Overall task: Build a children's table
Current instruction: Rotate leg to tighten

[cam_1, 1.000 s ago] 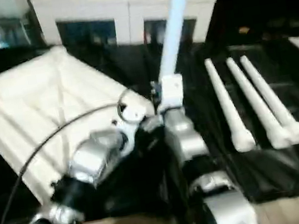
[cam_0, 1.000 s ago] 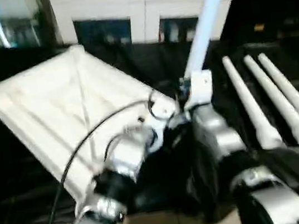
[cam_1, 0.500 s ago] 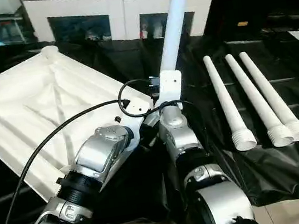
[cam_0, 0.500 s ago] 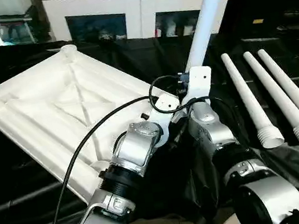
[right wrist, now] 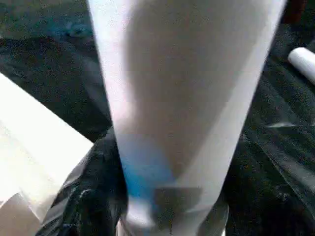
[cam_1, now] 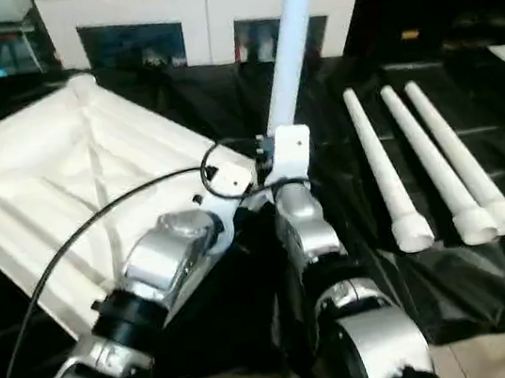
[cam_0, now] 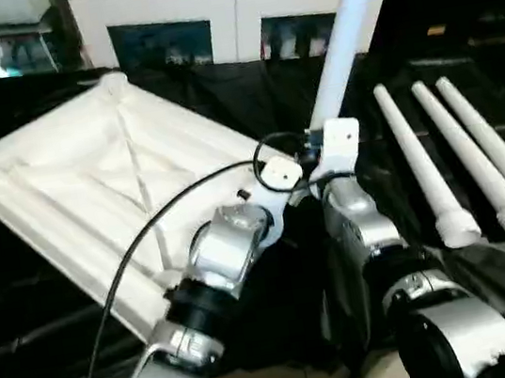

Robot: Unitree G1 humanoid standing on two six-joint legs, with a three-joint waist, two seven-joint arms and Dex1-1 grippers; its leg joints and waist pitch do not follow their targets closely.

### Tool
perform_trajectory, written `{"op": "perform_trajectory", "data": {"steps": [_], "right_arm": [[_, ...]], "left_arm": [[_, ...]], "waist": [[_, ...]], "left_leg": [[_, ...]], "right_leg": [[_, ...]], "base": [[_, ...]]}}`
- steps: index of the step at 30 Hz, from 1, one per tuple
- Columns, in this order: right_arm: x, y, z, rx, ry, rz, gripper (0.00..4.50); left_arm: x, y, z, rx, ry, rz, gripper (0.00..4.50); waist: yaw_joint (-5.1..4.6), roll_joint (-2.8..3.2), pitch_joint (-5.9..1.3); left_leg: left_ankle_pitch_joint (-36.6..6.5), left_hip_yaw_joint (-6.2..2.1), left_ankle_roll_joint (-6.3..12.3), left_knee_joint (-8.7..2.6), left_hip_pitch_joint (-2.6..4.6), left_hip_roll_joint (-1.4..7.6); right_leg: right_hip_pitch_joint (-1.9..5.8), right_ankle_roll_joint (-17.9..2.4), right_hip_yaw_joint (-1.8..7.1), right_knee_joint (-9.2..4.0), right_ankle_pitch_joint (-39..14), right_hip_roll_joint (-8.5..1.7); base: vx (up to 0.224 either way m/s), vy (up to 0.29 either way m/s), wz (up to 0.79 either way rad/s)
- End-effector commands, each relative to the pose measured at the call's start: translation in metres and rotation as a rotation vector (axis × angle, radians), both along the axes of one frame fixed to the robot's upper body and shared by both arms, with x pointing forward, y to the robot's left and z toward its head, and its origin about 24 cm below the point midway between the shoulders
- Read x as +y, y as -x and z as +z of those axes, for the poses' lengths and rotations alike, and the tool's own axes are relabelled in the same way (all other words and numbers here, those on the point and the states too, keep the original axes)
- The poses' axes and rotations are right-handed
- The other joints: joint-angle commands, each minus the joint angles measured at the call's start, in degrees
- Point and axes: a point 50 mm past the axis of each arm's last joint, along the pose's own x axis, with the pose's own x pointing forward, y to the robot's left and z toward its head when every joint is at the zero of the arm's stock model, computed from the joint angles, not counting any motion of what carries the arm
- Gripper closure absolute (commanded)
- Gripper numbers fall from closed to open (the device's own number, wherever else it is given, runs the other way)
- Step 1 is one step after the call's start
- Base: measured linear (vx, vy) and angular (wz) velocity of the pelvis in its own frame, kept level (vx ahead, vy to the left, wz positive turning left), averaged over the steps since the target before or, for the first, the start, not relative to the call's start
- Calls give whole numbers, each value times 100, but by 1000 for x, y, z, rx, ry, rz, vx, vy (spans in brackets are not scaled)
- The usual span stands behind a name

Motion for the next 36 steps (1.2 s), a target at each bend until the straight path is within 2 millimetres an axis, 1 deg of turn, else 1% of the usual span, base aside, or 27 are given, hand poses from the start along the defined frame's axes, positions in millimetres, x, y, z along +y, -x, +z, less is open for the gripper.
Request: {"op": "perform_trajectory", "data": {"steps": [1, 2, 5, 6, 7, 9, 10, 11, 12, 13, 14, 15, 16, 18, 19, 21, 22, 24, 25, 26, 27, 28, 29, 30, 32, 35, 36], "right_arm": [[-6, 14, -31, 121, -17, 25, 130], [-6, 13, -31, 119, -17, 26, 130], [-8, 12, -25, 74, -13, 56, 101], [-9, 12, -23, 55, -9, 71, 94], [-9, 13, -15, -17, -11, 125, 74], [-9, 14, -13, -35, -9, 147, 65], [-11, 15, -10, -60, 0, 172, 59], [-11, 16, -10, -65, 3, 177, 45], [-16, 20, -7, -93, 17, 205, 45], [-20, 22, -5, -108, 24, 213, 23], [-23, 24, -4, -116, 28, 216, 23], [-26, 26, -2, -128, 34, 223, 17], [-26, 26, -2, -128, 34, 223, 12], [-33, 31, 1, -148, 36, 237, 5], [-38, 35, 3, -160, 38, 251, 5], [-46, 42, 7, -175, 43, 279, 5], [-53, 49, 10, -176, 40, 327, 5], [-59, 58, 12, -165, 31, 419, 5], [-60, 66, 14, -152, -7, 516, 5], [-62, 71, 15, -141, -24, 567, 5], [-66, 74, 14, -128, -14, 608, 5], [-66, 74, 14, -128, -14, 609, 5], [-70, 77, 14, -115, 8, 644, 5], [-76, 80, 14, -97, 30, 677, 5], [-84, 84, 17, -75, 49, 726, 5], [-91, 90, 22, -47, 78, 788, 5], [-94, 90, 23, -37, 92, 803, 5]], "left_arm": [[-11, 1, 17, -62, 68, -69, 450], [-11, 1, 17, -62, 68, -69, 450], [-9, 1, 16, -62, 66, -70, 450], [-8, 1, 16, -64, 64, -73, 450], [-5, 0, 15, -69, 60, -76, 450], [-4, 0, 15, -71, 59, -77, 450], [-2, -1, 15, -77, 53, -82, 450], [-2, -1, 15, -78, 52, -82, 450], [2, -2, 15, -82, 47, -87, 450], [4, -2, 15, -84, 45, -91, 450], [5, -2, 14, -85, 44, -94, 450], [7, -2, 14, -85, 42, -97, 450], [7, -2, 14, -85, 42, -97, 450], [10, -1, 12, -89, 41, -110, 450], [12, -1, 11, -93, 41, -128, 450], [16, 1, 8, -99, 40, -158, 450], [20, 2, 5, -100, 40, -188, 450], [25, 5, 2, -97, 48, -227, 450], [28, 7, -1, -92, 43, -256, 450], [31, 8, -2, -91, 38, -274, 450], [33, 9, -3, -85, 36, -287, 450], [33, 9, -3, -85, 35, -288, 450], [35, 10, -3, -82, 41, -309, 450], [38, 13, -3, -72, 46, -345, 450], [42, 17, -2, -60, 57, -412, 450], [46, 23, 0, -44, 74, -491, 450], [47, 25, 1, -36, 81, -519, 450]], "waist": [[20, 67, -315], [28, 64, -312], [48, 72, -329], [57, 74, -334], [90, 68, -339], [122, 66, -344], [131, 80, -347], [146, 71, -348], [150, 81, -358], [177, 85, -362], [185, 80, -366], [185, 104, -377], [181, 89, -368], [176, 95, -360], [199, 105, -352], [204, 106, -365], [214, 125, -364], [219, 109, -358], [224, 126, -353], [240, 112, -344], [241, 118, -333], [236, 120, -327], [230, 169, -324], [220, 159, -325], [230, 137, -328], [277, 149, -338], [292, 146, -352]], "left_leg": [[-367, -106, 507, -439, 138, 441], [-355, -107, 546, -437, 133, 445], [-245, -109, 651, -422, 139, 459], [-167, -104, 701, -405, 151, 459], [11, -99, 813, -382, 144, 453], [155, -94, 922, -364, 157, 456], [186, -95, 941, -360, 154, 459], [243, -90, 985, -352, 153, 460], [273, -97, 993, -349, 156, 461], [402, -98, 1052, -327, 152, 460], [521, -102, 1114, -315, 155, 453], [560, -107, 1126, -313, 161, 455], [532, -103, 1147, -312, 153, 455], [367, -99, 1105, -318, 140, 444], [242, -103, 1063, -327, 145, 452], [179, -105, 1008, -331, 155, 465], [143, -112, 994, -332, 149, 446], [38, -110, 989, -337, 139, 447], [-137, -103, 947, -347, 135, 452], [-329, -105, 917, -355, 130, 452], [-413, -105, 891, -365, 130, 451], [-610, -105, 772, -386, 128, 454], [-755, -102, 620, -400, 152, 458], [-843, -98, 572, -400, 153, 447], [-832, -94, 471, -406, 145, 445], [-692, -92, 513, -391, 159, 456], [-578, -80, 548, -378, 166, 446]], "right_leg": [[213, -1566, 260, -242, 1048, -406], [217, -1592, 259, -238, 1036, -412], [227, -1678, 256, -222, 1023, -416], [219, -1721, 252, -218, 1054, -409], [235, -1739, 252, -203, 1188, -407], [226, -1787, 251, -188, 1250, -409], [226, -1806, 253, -180, 1244, -417], [228, -1820, 254, -176, 1243, -417], [231, -1843, 250, -167, 1238, -418], [241, -1817, 252, -155, 1341, -416], [242, -1808, 247, -150, 1421, -405], [237, -1829, 245, -140, 1432, -405], [236, -1848, 244, -146, 1373, -404], [241, -1863, 248, -170, 1140, -399], [245, -1811, 257, -188, 1012, -398], [245, -1803, 262, -180, 983, -398], [256, -1770, 259, -188, 945, -378], [269, -1744, 264, -199, 879, -385], [271, -1727, 271, -216, 686, -393], [292, -1680, 281, -240, 463, -403], [280, -1665, 282, -252, 336, -398], [266, -1619, 285, -275, 11, -399], [226, -1621, 290, -295, -258, -399], [225, -1607, 285, -314, -361, -381], [228, -1550, 292, -308, -436, -380], [223, -1526, 299, -284, -265, -379], [213, -1560, 295, -259, -122, -375]], "base": [[0, 0, 0], [0, 0, 0], [0, 0, 0], [0, 0, 0], [0, 0, 0], [0, 0, 0], [0, 0, 0], [0, 0, 0], [0, 0, 0], [0, 0, 0], [0, 0, 0], [0, 0, 0], [0, 0, 0], [0, 0, 0], [0, 0, 0], [0, 0, 0], [0, 0, 0], [0, 0, 0], [0, 0, 0], [0, 0, 0], [0, 0, 0], [0, 0, 0], [0, 0, 0], [0, 0, 0], [0, 0, 0], [0, 0, 0], [0, 0, 0]]}}
